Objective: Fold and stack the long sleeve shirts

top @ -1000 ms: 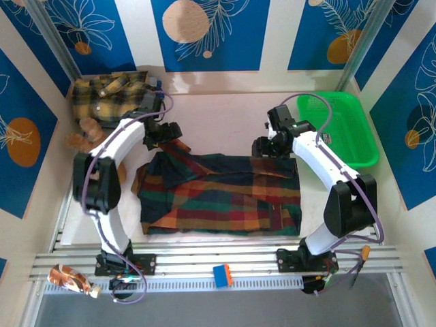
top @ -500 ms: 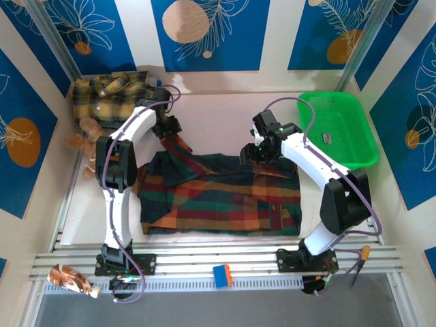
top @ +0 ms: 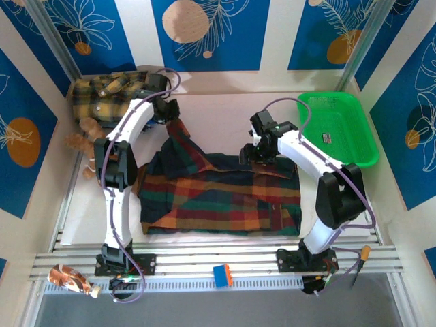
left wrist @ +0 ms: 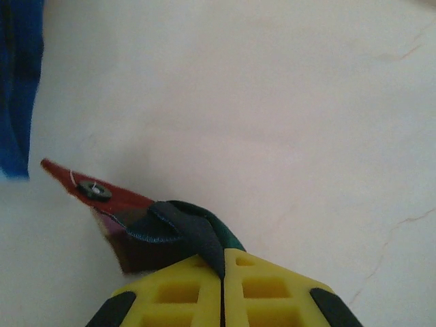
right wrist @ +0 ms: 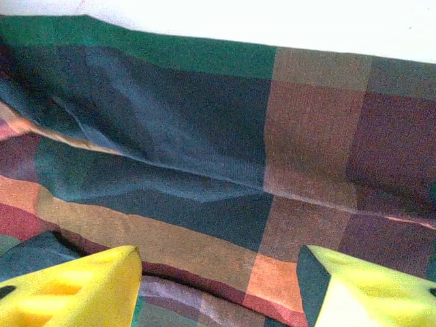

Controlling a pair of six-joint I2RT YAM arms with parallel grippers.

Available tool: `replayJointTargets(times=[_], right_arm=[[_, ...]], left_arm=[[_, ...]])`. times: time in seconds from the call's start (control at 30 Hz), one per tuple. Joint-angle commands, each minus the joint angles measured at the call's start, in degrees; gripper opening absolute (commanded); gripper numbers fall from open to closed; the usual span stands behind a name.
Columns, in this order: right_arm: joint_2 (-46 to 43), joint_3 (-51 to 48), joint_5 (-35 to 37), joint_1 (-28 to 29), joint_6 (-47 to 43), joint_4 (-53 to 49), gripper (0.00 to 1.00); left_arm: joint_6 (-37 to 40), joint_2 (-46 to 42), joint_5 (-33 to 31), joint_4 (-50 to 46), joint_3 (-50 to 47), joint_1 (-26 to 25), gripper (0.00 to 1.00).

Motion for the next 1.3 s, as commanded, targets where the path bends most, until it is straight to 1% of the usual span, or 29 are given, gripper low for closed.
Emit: replayJointTargets(times=[0.0,0.13,0.23,0.4,0.53,0.63,0.8,0.9,1.0,1.07,1.13,1.27], right_arm=[[1.50,1.60,-0.04,0.21,0.57,-1.03,0.63],[2.93,2.24,-0.12,0.20,0.79,-1.07,0.63],[3.83,2.55,-0.54,0.28,1.03,-0.81,0.63],[5.25,2.61,-0.67,0.28,1.24,-0.59,0.63],[5.86,2.49,0.12,0.12,1.63,-1.11,0.63],[5.10,1.99,0.91,-0.35,2.11,-1.35,0.62],[2.97,0.81,0.44,-3.64,4.15,-1.80,0.63],[2.02,0.37,0.30,-5.53,4.23,-1.74,0.63],[2.43,0.80,0.25,-7.19,3.89,-2.08,0.63],[3.12,1.48,-0.39,-8.00,3.72,-1.99,0.63],[3.95,2.52,-1.27,-8.26,3.50,-1.91,0.63],[4.26,5.38,-2.61,-8.33,3.66,-1.92,0.63]], left_arm=[[6.08,-3.81,-0.33,3.97,3.02,0.67,0.07],[8.73,-5.30,1.21,9.90,3.27,0.63,0.08],[9.29,-5.40,3.11,13.71,3.84,0.68,0.09],[9.46,-3.26,7.63,14.44,8.03,0.44,0.10],[9.96,-3.88,9.29,12.79,6.79,-0.26,0.10],[10.78,-7.58,11.03,13.82,-0.24,-1.24,0.09],[11.34,-20.06,11.08,18.11,-19.51,-1.68,0.08],[10.29,-28.23,13.81,21.06,-30.53,-1.81,0.08],[10.10,-35.34,12.20,20.25,-39.32,-2.30,0.09],[8.23,-37.67,13.94,20.46,-43.89,-2.46,0.09],[7.03,-38.96,14.71,20.98,-47.11,-4.06,0.10],[7.58,-41.13,12.96,20.52,-47.39,-11.40,0.11]])
